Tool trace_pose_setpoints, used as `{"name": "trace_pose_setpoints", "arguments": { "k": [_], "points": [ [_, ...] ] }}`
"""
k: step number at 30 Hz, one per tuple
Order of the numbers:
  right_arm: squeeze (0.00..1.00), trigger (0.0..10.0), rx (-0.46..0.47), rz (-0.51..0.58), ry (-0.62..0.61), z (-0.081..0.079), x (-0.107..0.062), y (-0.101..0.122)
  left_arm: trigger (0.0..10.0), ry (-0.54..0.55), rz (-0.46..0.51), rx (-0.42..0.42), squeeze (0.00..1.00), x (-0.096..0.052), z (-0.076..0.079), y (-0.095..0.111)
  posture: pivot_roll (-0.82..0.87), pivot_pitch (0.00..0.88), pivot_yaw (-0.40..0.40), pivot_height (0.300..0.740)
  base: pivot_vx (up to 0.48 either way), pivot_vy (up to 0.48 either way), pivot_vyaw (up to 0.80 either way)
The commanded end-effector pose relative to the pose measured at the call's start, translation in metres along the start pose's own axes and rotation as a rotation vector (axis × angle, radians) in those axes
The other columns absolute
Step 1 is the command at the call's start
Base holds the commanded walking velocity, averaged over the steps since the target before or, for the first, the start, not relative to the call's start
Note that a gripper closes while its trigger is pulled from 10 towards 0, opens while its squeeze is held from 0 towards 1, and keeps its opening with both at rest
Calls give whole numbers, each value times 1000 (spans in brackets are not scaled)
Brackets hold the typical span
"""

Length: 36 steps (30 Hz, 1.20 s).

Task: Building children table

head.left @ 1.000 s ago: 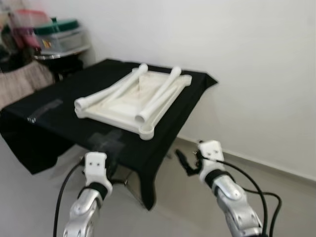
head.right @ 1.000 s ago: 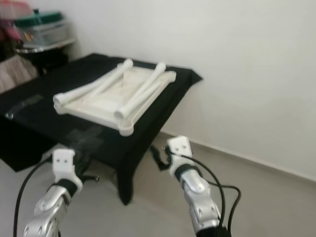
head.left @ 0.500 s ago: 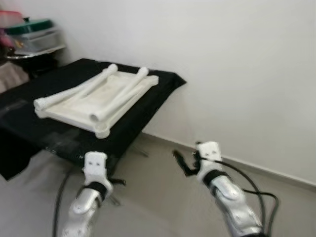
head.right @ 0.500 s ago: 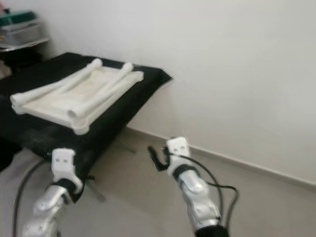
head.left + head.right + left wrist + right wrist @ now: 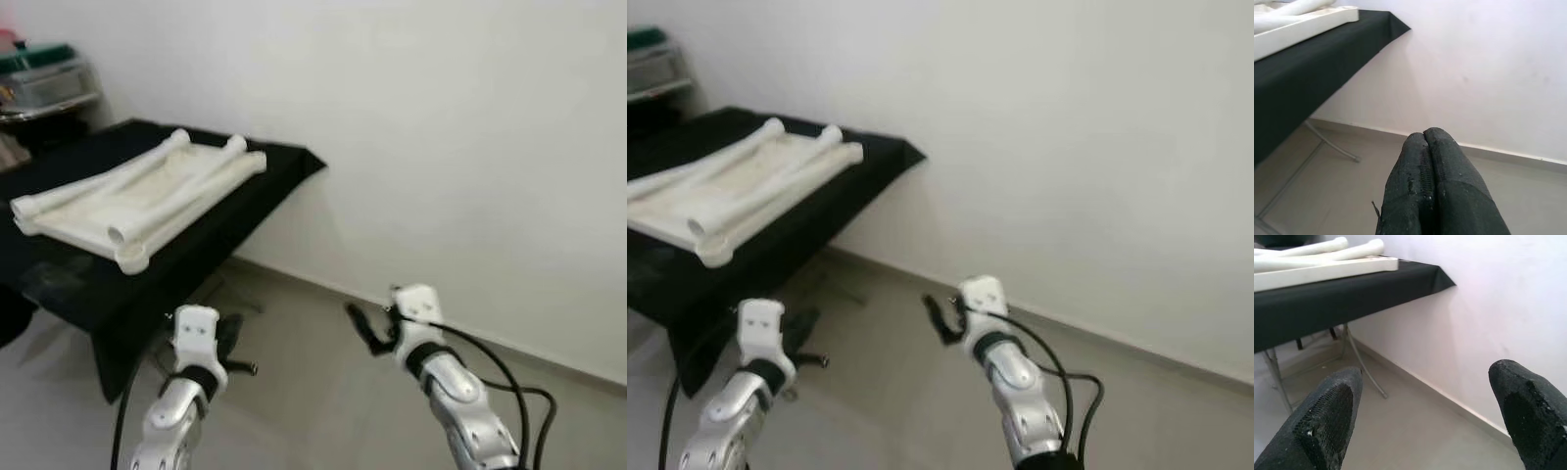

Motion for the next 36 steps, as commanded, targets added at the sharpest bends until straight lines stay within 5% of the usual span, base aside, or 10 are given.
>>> {"name": "trace_pose_setpoints", "arguments": {
  "k": [1, 9, 26, 36],
  "points": [
    [0, 10000, 9, -2, 23, -8, 2, -2, 10000, 18, -40, 11, 0, -3, -6, -8, -72, 0, 15, 740, 0, 0, 0],
    [0, 10000, -3, -13, 18, -9, 3, -2, 10000, 1, -39, 18, 0, -3, -6, -7, -73, 0, 20, 740, 0, 0, 0],
    [0, 10000, 10, 4, 28, -10, 3, 0, 10000, 8, -25, 18, 0, -3, -8, -5, -70, 0, 23, 740, 319, 0, -188],
    [0, 10000, -3, 0, 50, -12, 4, 0, 10000, 9, -20, 24, 0, -2, -8, -3, -68, 0, 21, 740, 374, 0, 400]
  ]
}}
Point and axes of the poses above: a point about 5 cm out from each wrist's last joint towards the gripper, its own x axis pointing out of the wrist towards the gripper, its own y axis along the axis of the wrist's last joint, z = x × y, the point moved 1 cm from there along x, pointing out of the wrist towards the gripper, and after that the axes turned 8 degrees about x, right-handed, at the moved point
